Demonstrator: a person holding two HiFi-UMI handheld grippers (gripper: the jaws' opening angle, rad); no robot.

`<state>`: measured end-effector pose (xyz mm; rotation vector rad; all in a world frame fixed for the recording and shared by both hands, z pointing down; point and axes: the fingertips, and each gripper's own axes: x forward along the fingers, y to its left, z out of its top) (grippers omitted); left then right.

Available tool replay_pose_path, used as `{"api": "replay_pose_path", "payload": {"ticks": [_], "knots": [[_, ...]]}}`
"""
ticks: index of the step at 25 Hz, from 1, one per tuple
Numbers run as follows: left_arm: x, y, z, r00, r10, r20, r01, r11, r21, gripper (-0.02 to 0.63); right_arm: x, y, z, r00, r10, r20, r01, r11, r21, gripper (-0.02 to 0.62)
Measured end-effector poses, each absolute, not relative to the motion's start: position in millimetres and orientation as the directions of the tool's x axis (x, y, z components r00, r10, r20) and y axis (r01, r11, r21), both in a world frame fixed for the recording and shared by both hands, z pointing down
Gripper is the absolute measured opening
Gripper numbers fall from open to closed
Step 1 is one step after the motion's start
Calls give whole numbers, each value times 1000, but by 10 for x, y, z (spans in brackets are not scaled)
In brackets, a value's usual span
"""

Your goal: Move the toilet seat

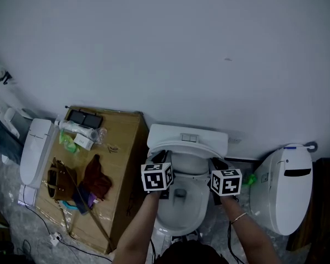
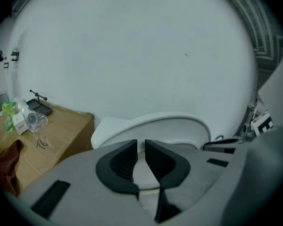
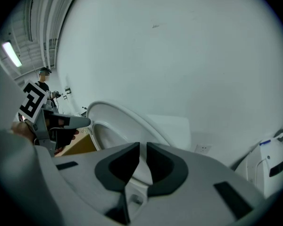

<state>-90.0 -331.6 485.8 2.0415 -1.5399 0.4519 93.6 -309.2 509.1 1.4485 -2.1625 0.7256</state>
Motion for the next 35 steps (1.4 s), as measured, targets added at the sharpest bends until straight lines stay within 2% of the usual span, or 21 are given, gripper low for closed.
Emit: {"api": "replay_pose_path", "payload": {"ticks": [11, 20, 29, 35], "knots": [[-937, -2845, 4774, 300, -789, 537, -953, -226, 200, 50, 766, -2848, 4946, -384, -719, 579, -917, 372, -146, 17], [-1024, -2382, 4598, 296, -813, 501, -955, -232, 186, 27, 640, -2366, 4805, -425, -726, 541, -896, 423, -136, 15], [-1050, -1947, 4354, 289, -846, 447, -957, -257, 132, 26, 605, -1952, 4641, -438, -735, 517, -894, 418, -163, 15], [-1122, -1683, 4310, 281, -856, 435, -959, -238, 151, 25, 584, -1727, 4514, -444, -748, 494, -894, 406, -189, 15]]}}
